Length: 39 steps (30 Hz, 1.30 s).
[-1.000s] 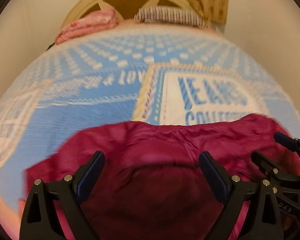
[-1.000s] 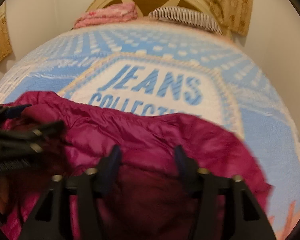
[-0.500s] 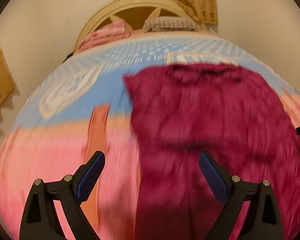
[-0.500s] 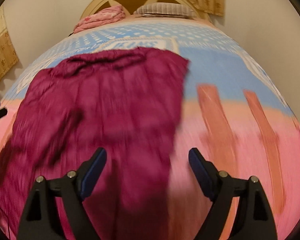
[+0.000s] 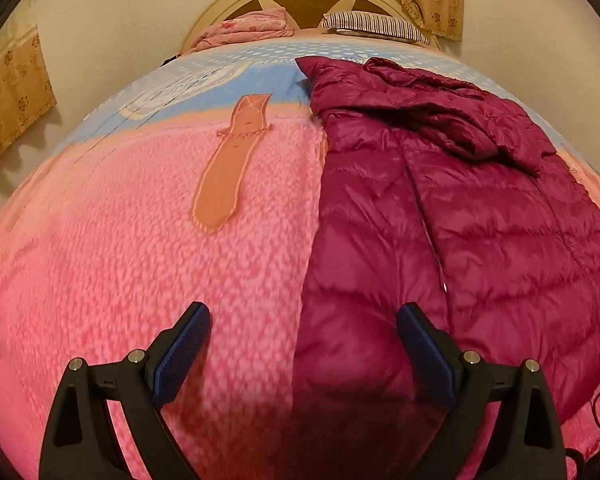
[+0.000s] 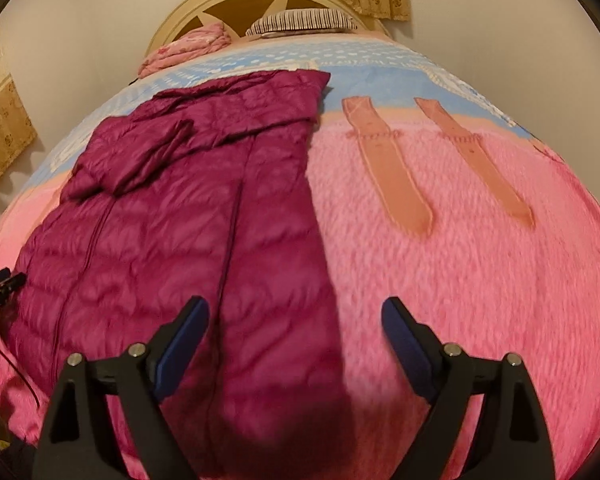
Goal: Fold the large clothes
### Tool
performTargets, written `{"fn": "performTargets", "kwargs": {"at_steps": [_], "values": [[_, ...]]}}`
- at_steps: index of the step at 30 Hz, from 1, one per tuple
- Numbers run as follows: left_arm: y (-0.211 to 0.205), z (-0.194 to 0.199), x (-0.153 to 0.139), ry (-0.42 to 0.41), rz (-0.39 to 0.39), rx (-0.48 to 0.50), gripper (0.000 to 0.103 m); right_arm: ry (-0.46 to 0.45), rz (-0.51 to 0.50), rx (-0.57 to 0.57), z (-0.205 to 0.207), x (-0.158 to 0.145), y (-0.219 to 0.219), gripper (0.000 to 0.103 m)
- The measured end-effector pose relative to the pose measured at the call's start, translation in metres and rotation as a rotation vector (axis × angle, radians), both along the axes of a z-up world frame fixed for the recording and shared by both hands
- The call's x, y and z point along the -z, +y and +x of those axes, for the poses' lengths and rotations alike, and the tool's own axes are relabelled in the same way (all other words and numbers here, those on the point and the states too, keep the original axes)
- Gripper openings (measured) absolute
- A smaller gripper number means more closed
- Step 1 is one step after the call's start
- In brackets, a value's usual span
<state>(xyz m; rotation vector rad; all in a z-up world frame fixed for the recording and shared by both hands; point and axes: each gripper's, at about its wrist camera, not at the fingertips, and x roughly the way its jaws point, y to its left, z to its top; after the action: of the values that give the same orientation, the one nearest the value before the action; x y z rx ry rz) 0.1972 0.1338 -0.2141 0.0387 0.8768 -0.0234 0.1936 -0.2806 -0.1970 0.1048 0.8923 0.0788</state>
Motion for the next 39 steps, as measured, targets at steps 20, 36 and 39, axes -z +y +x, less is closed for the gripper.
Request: {"fn": "performTargets", "kwargs": {"at_steps": [20,36,39], "values": [[-0.015,-0.028,-0.014,-0.012,-0.114,0.154,0.007,-0.064,0.157,-0.025,-0.042,0.004,0.007,0.014],[0.007,-0.113,-0.19,-0.395,-0.347,0.31,0.004,-0.411,0.275,-0.089,-0.122,-0.137,-0.01,0.011],[0.014,-0.096,-0.192,-0.389,-0.322,0.292,0.004,-0.488,0.275,-0.082,-0.125,-0.162,-0.016,0.011]]}}
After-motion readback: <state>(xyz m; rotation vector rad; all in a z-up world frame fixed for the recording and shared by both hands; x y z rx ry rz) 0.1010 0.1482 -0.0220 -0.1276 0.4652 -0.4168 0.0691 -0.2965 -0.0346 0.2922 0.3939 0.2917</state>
